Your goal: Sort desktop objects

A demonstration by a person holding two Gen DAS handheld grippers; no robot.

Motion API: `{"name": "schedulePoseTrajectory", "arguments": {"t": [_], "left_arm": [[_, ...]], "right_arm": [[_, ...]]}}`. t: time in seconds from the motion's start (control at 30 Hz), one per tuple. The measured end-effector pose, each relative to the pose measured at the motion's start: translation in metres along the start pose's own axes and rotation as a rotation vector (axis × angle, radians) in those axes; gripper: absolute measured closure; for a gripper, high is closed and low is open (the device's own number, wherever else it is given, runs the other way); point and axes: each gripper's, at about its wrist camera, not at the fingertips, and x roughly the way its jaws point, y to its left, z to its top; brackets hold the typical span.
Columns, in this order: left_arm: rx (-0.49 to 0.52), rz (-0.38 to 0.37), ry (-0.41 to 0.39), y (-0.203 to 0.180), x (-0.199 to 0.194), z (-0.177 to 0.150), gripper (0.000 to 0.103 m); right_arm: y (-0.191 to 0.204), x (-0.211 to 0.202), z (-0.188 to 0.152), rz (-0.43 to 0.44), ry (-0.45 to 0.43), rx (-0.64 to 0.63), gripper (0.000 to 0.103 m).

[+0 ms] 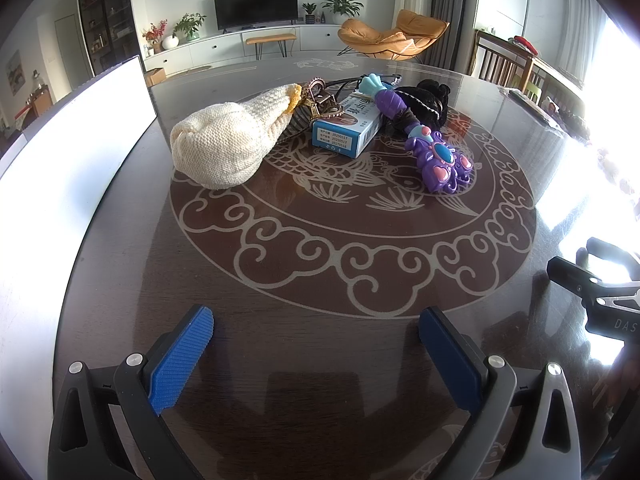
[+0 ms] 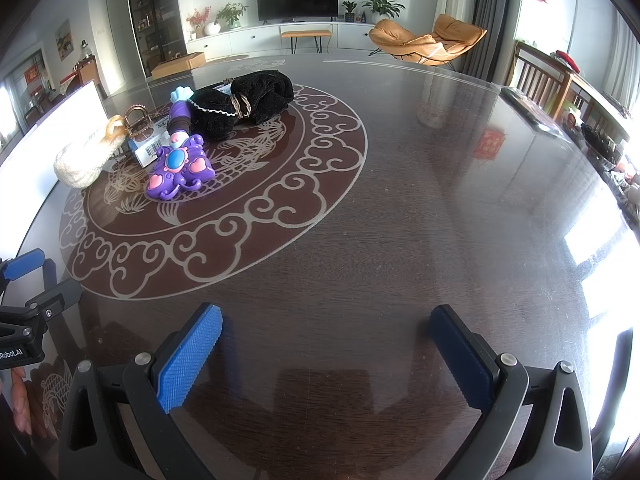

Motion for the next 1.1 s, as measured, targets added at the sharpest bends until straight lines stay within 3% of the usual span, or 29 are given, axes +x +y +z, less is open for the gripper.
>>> {"name": "schedulePoseTrajectory", "arguments": {"t": [0.5,0.57,0.7,0.8,0.9,1.0,1.1], "left_arm": [[0.010,-0.001,0.012,0.006,-0.006,-0.007,0.000],[-0.004,0.005,-0.020,0.017,-0.015,-0.005,0.000],[0.014,0.026,-0.083,0.038,-0.022,0.045,0.000],[0.108,-0.032,-0.031,0.040,-0.004,0.088,0.000],[0.223,0.048,-0.017,0.040,0.012,0.117,0.000],[0.256,-0.022,-0.006,0.040,0.023,0.138,0.000],[0.226,-0.066,0.093,0.042,0.054,0.147,0.000]], "right_arm": [[0.000,0.000,0.000,0.000,0.000,0.000,0.000],[0.000,0.000,0.000,0.000,0.000,0.000,0.000],[0.000,0.000,0.000,0.000,0.000,0.000,0.000],[0.000,0.000,0.000,0.000,0.000,0.000,0.000],[0.000,0.000,0.000,0.000,0.000,0.000,0.000],[0.000,0.000,0.000,0.000,0.000,0.000,0.000],[0.000,0.000,0.000,0.000,0.000,0.000,0.000]]}}
